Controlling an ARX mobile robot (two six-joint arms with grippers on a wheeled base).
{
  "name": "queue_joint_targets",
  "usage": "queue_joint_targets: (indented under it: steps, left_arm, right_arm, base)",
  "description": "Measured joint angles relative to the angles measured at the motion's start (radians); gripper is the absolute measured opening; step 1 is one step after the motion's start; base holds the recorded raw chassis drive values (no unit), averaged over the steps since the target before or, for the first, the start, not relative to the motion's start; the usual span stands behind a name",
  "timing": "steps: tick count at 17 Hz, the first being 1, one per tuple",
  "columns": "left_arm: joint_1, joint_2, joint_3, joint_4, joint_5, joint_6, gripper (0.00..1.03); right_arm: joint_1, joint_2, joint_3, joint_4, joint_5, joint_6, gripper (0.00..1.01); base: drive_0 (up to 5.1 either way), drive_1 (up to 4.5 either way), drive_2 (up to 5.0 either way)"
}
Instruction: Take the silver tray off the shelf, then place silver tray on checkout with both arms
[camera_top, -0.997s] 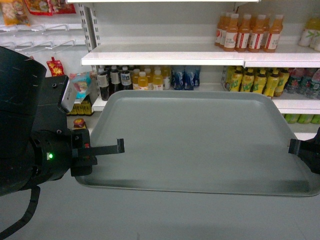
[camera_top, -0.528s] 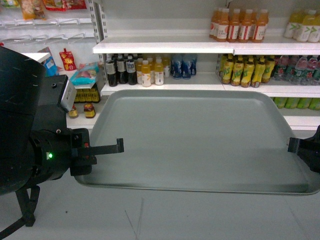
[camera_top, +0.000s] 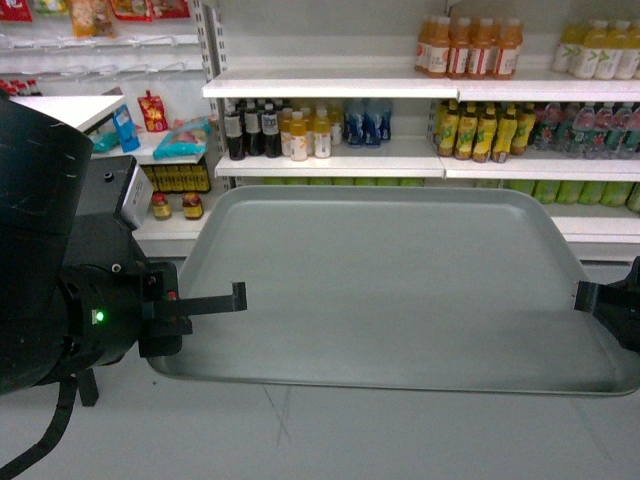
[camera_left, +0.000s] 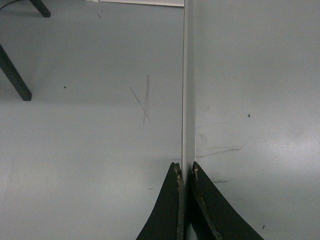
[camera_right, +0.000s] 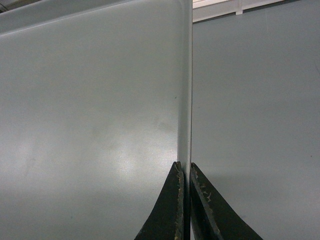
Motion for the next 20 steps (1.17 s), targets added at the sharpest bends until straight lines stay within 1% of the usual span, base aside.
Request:
queue_joint_targets:
  steps: [9,20]
  left_arm:
    - [-0.003,-0.003,0.001,0.008,-0.001,0.000,0.02]
    - [-0.002,-0.003,0.001,0.006,0.001,0.000,0.02]
  right_arm:
    - [0.000,-0.001,0.000,0.003,-0.001,0.000,0.02]
    - [0.000,0.000,0.000,0.002,-0.002,0.000,0.02]
  base:
    - [0.0,0.00,0.0]
    - [-5.0,2.43,2.4]
